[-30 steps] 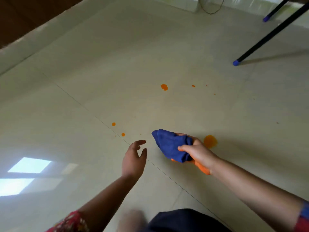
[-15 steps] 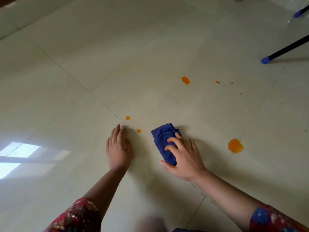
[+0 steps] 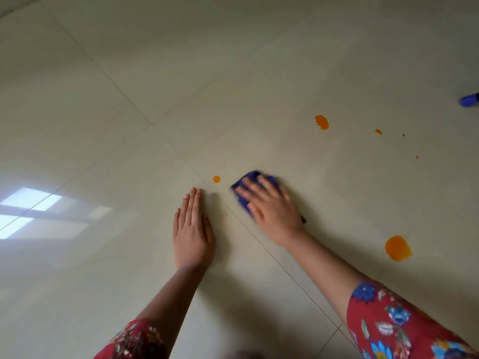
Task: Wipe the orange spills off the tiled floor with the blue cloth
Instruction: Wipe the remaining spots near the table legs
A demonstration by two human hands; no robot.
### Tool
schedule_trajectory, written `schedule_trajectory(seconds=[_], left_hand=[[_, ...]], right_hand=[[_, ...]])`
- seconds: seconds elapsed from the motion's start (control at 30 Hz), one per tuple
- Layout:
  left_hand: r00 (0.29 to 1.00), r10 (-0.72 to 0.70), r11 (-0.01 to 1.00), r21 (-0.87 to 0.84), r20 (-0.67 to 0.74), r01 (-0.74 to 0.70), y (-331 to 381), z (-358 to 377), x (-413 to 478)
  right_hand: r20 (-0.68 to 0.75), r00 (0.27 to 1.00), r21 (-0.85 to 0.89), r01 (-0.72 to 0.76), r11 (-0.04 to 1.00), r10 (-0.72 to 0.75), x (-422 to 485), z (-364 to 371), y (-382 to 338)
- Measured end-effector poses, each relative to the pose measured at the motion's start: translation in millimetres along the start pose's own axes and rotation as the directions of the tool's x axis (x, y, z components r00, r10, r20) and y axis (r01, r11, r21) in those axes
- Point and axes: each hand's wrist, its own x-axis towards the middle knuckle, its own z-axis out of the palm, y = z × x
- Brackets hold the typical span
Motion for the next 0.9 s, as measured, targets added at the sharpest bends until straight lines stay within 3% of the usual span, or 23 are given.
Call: schedule_trajectory(seconds=[0.07,0.1,0.13,0.2,0.27,0.33,0.43,0.53,0.6,0.63,0.7,0.77,0.83,0.9], left_hand=[[0.998,-0.054,0.998,-0.016,-0.028,0.053,1.6,-0.3,-2.2],[0.996,-0.077,0.997,-0.021,-0.04,0.076,2.8,0.3,-1.3],[0.995,-0.088,0.996,-0.022,-0.048,0.087,2.7,0.0,-1.6],[0.995,-0.092,0.995,-0.037,-0.051,0.09,1.6,1.4,-1.6],[0.992,-0.11,0.991,-0.079,-0.054,0.106,-1.0,0.9,-0.8],[0.99,-0.123,0.987,-0.111,-0.072,0.115,-2.6,0.4,-0.4],[0.993,-0.102,0.994,-0.048,-0.066,0.099,0.4,0.2,-2.2],[0.997,-0.075,0.997,0.03,-0.034,0.076,3.3,1.8,-2.5],[0.999,-0.054,0.996,0.074,-0.003,0.054,2.6,3.5,-1.6],[0.999,-0.054,0.995,0.085,0.003,0.054,1.9,4.3,-0.8],[0.999,-0.052,0.994,0.098,0.003,0.052,0.4,6.5,-0.6],[0.999,-0.042,0.995,0.09,-0.001,0.042,-0.7,6.7,-0.5],[0.999,-0.039,0.996,0.074,-0.009,0.039,-1.6,5.7,-0.3],[1.0,-0.025,0.997,0.078,-0.002,0.025,0.0,5.2,-1.4]], right_hand=[[-0.081,0.963,0.057,-0.254,0.965,0.258,-21.6,0.7,1.2],[-0.087,0.95,0.08,-0.292,0.953,0.299,-39.1,5.2,-10.5],[-0.086,0.962,0.08,-0.252,0.964,0.259,-55.2,10.3,-29.7],[-0.054,0.998,0.123,-0.013,0.992,0.02,-59.8,17.1,-63.2],[-0.038,0.981,0.144,0.192,0.971,-0.189,-18.5,19.3,-75.7],[-0.035,0.973,0.081,0.232,0.969,-0.229,40.2,18.5,-71.8],[-0.079,0.996,0.026,-0.045,0.999,0.047,84.5,12.1,-30.6],[-0.171,0.917,0.071,-0.354,0.933,0.361,45.7,6.7,4.1],[-0.156,0.883,0.055,-0.439,0.897,0.442,-2.9,10.8,-12.8],[-0.145,0.908,0.033,-0.393,0.919,0.393,-21.2,15.4,-31.6],[-0.097,0.986,0.04,-0.136,0.99,0.139,-29.1,21.2,-65.2],[-0.06,0.993,0.065,0.105,0.992,-0.101,3.3,20.3,-73.4],[-0.036,0.991,0.037,0.126,0.991,-0.125,46.6,14.1,-57.9],[-0.069,0.996,0.016,-0.059,0.998,0.06,67.6,7.7,-20.8]])
